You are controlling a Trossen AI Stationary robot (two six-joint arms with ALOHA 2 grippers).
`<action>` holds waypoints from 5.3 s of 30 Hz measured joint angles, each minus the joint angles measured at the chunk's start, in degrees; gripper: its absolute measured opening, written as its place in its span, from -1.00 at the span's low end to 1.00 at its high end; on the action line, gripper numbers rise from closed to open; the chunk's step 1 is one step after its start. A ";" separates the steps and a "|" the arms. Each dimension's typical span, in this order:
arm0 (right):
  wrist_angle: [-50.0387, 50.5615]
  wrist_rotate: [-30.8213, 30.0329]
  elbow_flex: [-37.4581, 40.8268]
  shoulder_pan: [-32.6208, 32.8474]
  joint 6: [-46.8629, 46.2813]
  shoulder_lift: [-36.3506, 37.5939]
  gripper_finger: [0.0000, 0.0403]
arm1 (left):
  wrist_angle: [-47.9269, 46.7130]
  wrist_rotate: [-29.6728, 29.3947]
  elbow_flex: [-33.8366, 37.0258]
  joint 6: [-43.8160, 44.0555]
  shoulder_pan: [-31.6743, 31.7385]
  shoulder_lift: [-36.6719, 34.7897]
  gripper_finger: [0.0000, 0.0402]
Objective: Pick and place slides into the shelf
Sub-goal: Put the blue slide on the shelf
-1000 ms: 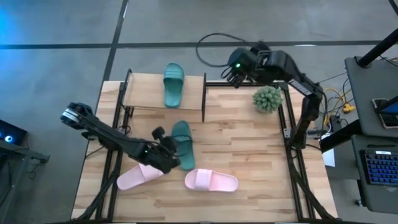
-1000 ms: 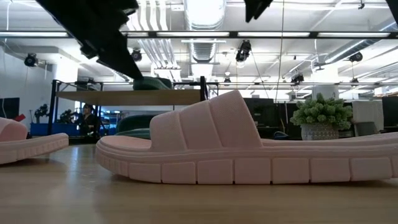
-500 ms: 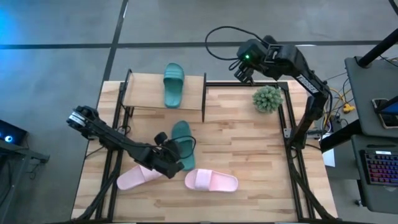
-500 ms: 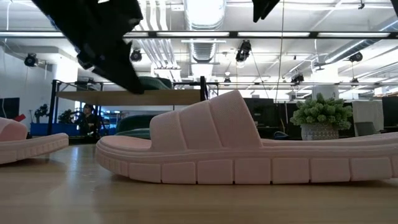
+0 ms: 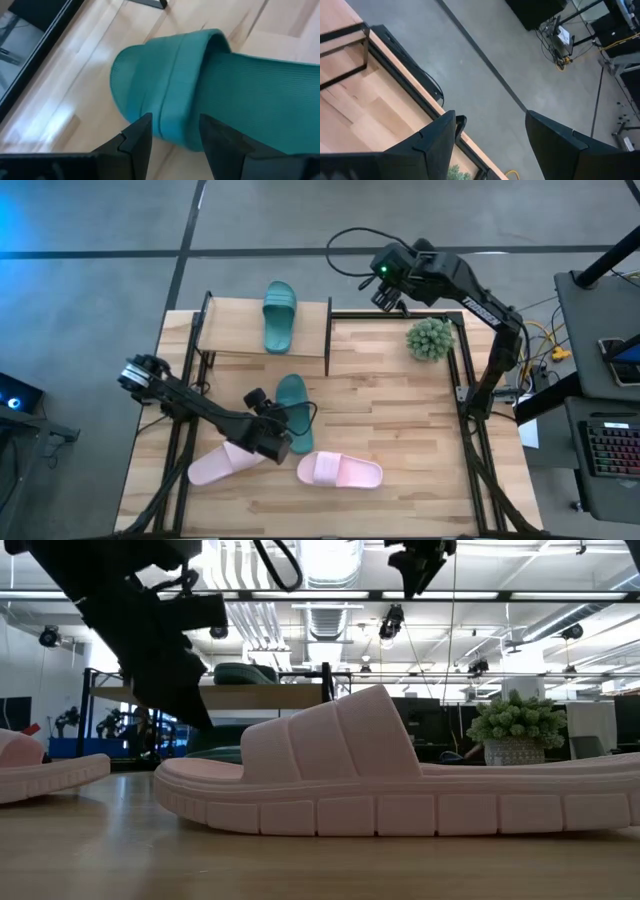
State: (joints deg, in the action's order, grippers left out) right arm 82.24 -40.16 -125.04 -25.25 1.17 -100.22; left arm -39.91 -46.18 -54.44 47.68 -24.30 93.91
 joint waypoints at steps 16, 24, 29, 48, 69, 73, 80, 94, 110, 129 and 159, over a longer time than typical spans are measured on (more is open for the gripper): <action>-5.02 0.18 7.37 -0.02 0.57 0.34 0.15 | 1.05 -3.60 1.61 -0.01 6.54 4.35 -0.27; -5.03 0.13 5.82 -0.02 0.39 0.55 0.15 | 11.63 -3.12 4.23 -7.08 7.10 4.13 -0.62; -5.03 0.11 5.45 -0.02 0.42 0.55 0.15 | 12.91 -3.58 5.05 -7.69 7.44 4.13 -0.92; -5.32 0.09 5.45 -0.05 1.90 0.55 0.15 | 8.45 13.06 3.31 -13.57 5.60 -22.17 -1.00; -9.09 0.09 5.45 -0.05 1.88 0.55 0.15 | 9.39 -34.23 1.84 -47.64 21.69 -47.02 -1.00; -9.43 0.09 5.45 -0.05 1.67 0.55 0.15 | 9.42 -26.08 1.75 -46.76 34.43 -47.62 -1.00; -9.27 0.09 5.45 -0.02 -1.07 0.55 0.15 | 9.36 -13.80 3.00 -50.86 49.73 -42.93 -1.00; -9.29 0.11 5.45 -0.02 -4.17 0.55 0.15 | 16.84 -7.23 5.58 -54.14 55.88 -31.12 -1.00; -10.10 0.09 5.47 -0.02 -4.20 0.52 0.15 | 16.92 -4.94 5.58 -54.05 56.22 -30.67 -0.68; -12.48 0.11 5.54 -0.01 -5.44 0.52 0.15 | 3.42 3.94 5.51 -45.79 55.52 -35.02 -0.11; -38.57 34.83 7.22 0.19 -12.03 -13.71 -0.28 | -13.52 36.70 8.92 -22.05 44.00 -53.92 -0.11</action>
State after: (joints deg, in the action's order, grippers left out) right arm 43.67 -5.34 -117.82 -25.06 -10.86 -113.94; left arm -53.43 -9.47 -45.52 25.63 19.71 39.99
